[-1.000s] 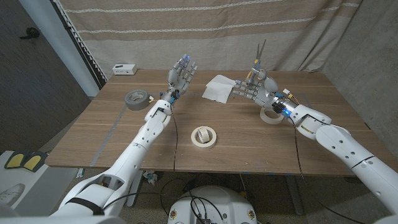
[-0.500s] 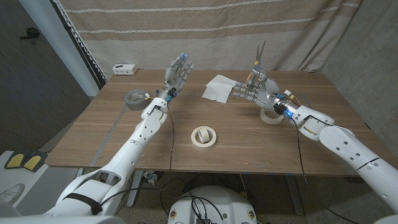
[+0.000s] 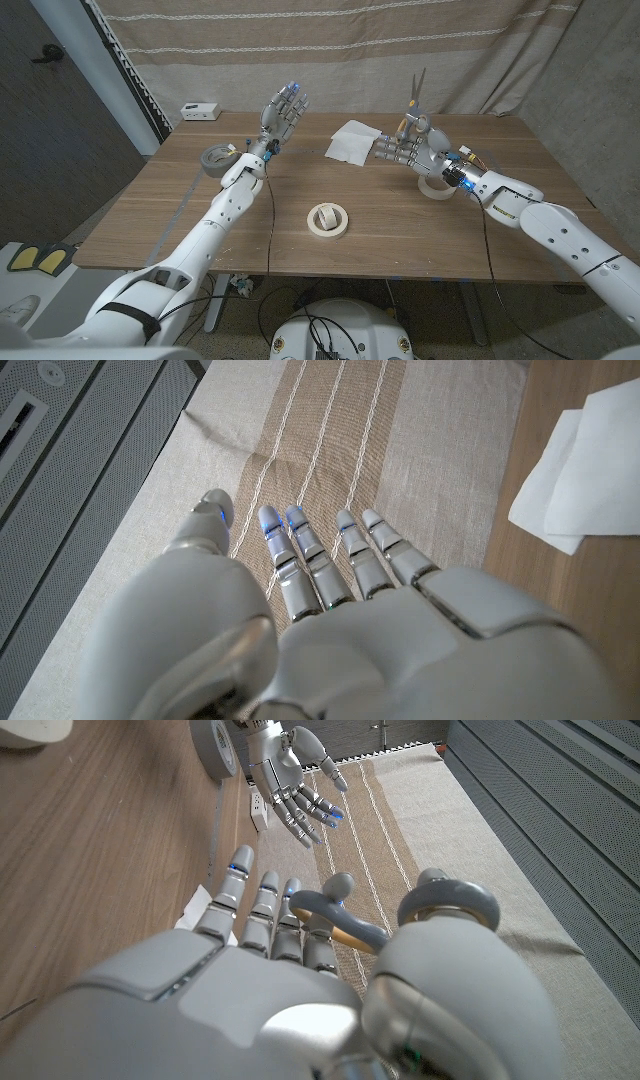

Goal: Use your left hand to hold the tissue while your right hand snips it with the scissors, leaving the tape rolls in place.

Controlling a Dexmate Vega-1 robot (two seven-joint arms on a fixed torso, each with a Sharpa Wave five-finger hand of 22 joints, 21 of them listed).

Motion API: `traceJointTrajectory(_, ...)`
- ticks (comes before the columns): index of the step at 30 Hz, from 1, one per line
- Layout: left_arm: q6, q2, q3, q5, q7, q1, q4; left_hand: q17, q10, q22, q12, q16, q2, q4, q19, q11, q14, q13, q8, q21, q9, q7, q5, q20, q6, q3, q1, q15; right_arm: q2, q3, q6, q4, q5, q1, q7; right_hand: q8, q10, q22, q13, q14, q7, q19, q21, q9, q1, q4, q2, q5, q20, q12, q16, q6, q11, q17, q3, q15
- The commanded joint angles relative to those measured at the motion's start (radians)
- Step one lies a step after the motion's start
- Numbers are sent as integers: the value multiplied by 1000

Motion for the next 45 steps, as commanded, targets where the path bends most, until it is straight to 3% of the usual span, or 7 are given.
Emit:
traceJointTrajectory(1,-55,53,35,112,2,-28,13,1,-10,3,-2,-4,-1,4,-8,1,-8,0,-1,-2,0,-1,-1,-91,-8,0,-10,-168,-26,2,-39,-9,19,1,16,4,2,2,3,-3,1,-2,-12,-2,-1,0,10,7,4,-4,-3,-7,4,3,-5,6)
traceJointTrajectory(12,-112,82,76,215,9,-57,56,1,-52,4,-11,-9,-10,10,-22,1,-41,1,-17,-5,1,0,-1,-77,-49,-9,-35,-166,-52,17,-66,-30,39,-21,15,8,4,2,1,1,-1,2,-30,-4,0,-2,17,10,4,-8,-9,-9,4,3,-16,7)
traceJointTrajectory(23,-162,146,136,389,56,-112,63,1,-108,3,-17,-11,-14,10,-46,1,-87,2,-22,-9,4,-1,1,-68,-102,-14,-50,-165,-50,33,-56,-41,47,-49,8,11,6,3,-1,3,1,10,-45,-9,1,-4,24,11,4,-12,-14,-8,3,4,-28,6)
traceJointTrajectory(37,-202,196,220,651,206,-160,51,2,-142,2,-13,-7,-20,10,-62,1,-115,4,-29,-9,6,-1,4,-41,-177,-21,-64,-159,-43,54,-36,-41,50,-78,14,17,11,3,-2,6,0,21,-64,-10,3,-6,32,13,4,-17,-20,-9,6,4,-41,3)
traceJointTrajectory(45,-254,174,250,751,285,-185,102,1,-125,1,-1,1,-18,6,-60,1,-107,5,-15,-6,7,0,7,-35,-169,-20,-62,-161,-38,60,-37,-46,57,-88,-1,20,20,4,-2,9,-1,27,-75,-17,2,-6,36,13,4,-17,-22,-3,4,5,-50,-3)
